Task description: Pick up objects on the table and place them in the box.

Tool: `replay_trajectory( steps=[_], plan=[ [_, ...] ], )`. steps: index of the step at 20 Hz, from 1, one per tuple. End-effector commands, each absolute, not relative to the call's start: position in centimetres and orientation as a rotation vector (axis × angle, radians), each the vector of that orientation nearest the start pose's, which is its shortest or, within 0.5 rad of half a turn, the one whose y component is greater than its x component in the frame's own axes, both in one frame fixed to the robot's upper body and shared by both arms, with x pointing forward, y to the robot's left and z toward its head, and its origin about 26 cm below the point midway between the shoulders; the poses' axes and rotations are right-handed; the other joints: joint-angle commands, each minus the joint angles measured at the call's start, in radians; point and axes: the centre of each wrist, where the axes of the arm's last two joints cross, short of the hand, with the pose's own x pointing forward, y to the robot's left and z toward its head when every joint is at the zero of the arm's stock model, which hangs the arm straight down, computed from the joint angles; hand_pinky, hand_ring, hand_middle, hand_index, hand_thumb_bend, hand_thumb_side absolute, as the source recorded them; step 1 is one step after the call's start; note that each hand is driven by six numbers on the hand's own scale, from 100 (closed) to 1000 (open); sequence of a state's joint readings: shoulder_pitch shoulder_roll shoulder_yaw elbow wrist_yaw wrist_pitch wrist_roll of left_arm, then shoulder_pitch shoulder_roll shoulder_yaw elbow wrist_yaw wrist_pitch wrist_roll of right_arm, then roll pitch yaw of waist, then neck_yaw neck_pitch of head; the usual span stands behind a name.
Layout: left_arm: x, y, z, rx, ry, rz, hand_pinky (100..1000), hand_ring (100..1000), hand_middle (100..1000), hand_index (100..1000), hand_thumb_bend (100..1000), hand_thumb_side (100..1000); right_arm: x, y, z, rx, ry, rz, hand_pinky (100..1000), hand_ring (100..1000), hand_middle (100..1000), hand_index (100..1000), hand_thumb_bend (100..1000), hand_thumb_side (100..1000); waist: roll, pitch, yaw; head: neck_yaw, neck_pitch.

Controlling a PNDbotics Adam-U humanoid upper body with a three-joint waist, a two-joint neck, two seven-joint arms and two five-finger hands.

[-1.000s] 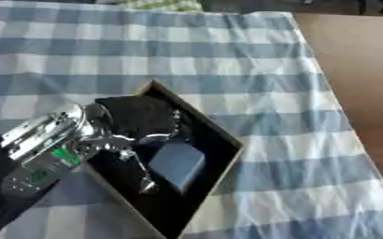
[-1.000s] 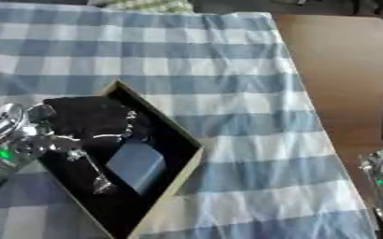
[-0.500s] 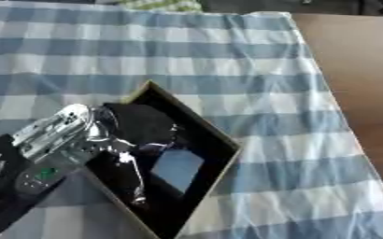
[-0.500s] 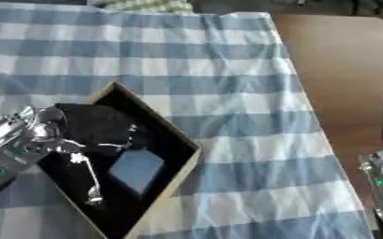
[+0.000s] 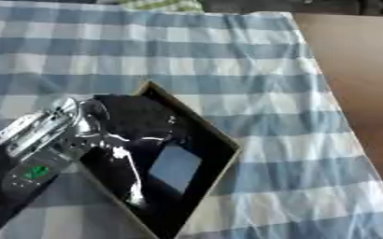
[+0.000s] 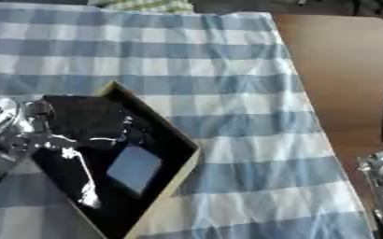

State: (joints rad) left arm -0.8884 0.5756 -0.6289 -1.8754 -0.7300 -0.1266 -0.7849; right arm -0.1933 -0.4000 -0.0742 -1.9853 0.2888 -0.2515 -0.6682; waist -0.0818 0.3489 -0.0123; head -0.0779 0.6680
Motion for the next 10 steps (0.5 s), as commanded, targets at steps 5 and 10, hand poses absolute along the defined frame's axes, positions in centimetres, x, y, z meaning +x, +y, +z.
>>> replay_trajectory(
  steps=[5, 10],
  plan=[
    [29.2, 14.4, 31.6, -0.876, 2.134, 2.388, 665, 752, 738, 814, 518, 542, 28.7, -30.5, 19.1, 1.156, 3.356, 0.232, 768, 811, 710, 866, 100, 882, 0.0, -0.028, 0.004, -0.015, 0.0],
    [29.5, 16.2, 32.7, -0.846, 2.414, 2.225, 606, 708, 692, 776, 396, 549, 28.7, -30.7, 19.3, 1.164, 3.339, 0.241, 768, 811, 711, 866, 100, 873, -0.002, -0.029, 0.011, -0.027, 0.01]
  ],
)
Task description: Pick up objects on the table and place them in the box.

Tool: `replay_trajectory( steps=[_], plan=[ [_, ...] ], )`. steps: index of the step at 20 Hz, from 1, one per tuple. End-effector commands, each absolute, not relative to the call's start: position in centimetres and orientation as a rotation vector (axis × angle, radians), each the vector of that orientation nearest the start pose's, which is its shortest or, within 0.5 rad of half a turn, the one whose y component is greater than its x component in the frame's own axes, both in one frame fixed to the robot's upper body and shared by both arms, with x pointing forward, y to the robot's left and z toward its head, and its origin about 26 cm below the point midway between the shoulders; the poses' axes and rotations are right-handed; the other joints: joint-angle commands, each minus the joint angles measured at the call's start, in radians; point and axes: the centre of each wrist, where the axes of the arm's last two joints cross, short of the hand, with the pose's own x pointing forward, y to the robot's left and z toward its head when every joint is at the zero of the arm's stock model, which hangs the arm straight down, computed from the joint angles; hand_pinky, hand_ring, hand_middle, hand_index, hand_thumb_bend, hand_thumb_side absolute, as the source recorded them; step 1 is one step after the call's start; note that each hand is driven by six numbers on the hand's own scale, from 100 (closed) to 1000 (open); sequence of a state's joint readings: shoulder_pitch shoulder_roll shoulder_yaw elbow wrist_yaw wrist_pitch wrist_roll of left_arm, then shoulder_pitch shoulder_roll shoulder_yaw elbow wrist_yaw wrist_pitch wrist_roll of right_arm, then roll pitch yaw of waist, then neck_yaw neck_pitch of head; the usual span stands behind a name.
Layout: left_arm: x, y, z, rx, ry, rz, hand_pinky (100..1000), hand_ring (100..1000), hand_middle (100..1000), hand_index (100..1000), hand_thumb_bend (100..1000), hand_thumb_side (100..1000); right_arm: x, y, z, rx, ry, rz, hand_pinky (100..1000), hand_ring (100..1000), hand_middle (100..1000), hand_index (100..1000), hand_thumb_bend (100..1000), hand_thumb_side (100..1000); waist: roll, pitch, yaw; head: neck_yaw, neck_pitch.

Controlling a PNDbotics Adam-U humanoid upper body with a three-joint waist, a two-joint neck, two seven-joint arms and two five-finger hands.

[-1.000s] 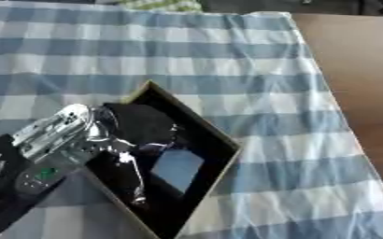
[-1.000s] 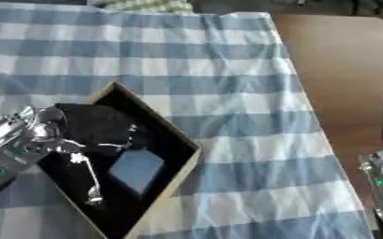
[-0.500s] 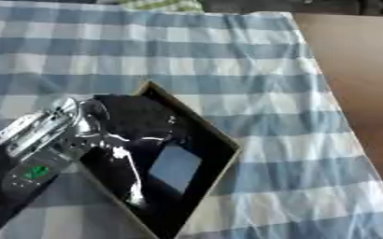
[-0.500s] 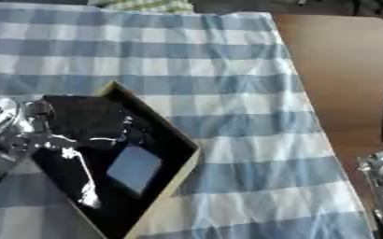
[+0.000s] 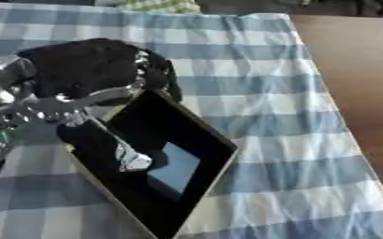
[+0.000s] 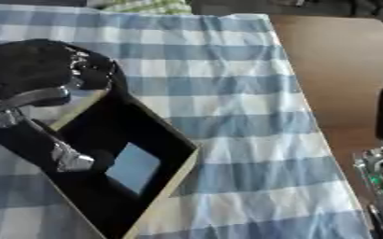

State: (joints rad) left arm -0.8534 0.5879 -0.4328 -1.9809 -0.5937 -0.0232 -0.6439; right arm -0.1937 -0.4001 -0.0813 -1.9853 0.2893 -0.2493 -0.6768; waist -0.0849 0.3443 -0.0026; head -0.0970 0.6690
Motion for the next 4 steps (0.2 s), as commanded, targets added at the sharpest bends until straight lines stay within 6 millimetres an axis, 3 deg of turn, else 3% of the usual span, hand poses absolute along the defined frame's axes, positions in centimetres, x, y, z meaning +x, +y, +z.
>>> replay_trajectory(
  steps=[1, 4],
  plan=[
    [29.6, 16.6, 32.9, -0.841, 2.474, 2.183, 604, 705, 689, 773, 390, 550, 28.7, -30.7, 19.3, 1.165, 3.336, 0.242, 768, 811, 711, 865, 100, 871, 0.001, -0.025, 0.004, -0.011, 0.011],
    [29.9, 18.3, 33.3, -0.833, 2.651, 2.058, 599, 701, 685, 771, 390, 542, 28.7, -30.8, 19.5, 1.164, 3.326, 0.243, 769, 810, 712, 865, 100, 865, -0.002, -0.026, 0.011, -0.016, 0.013]
  ],
)
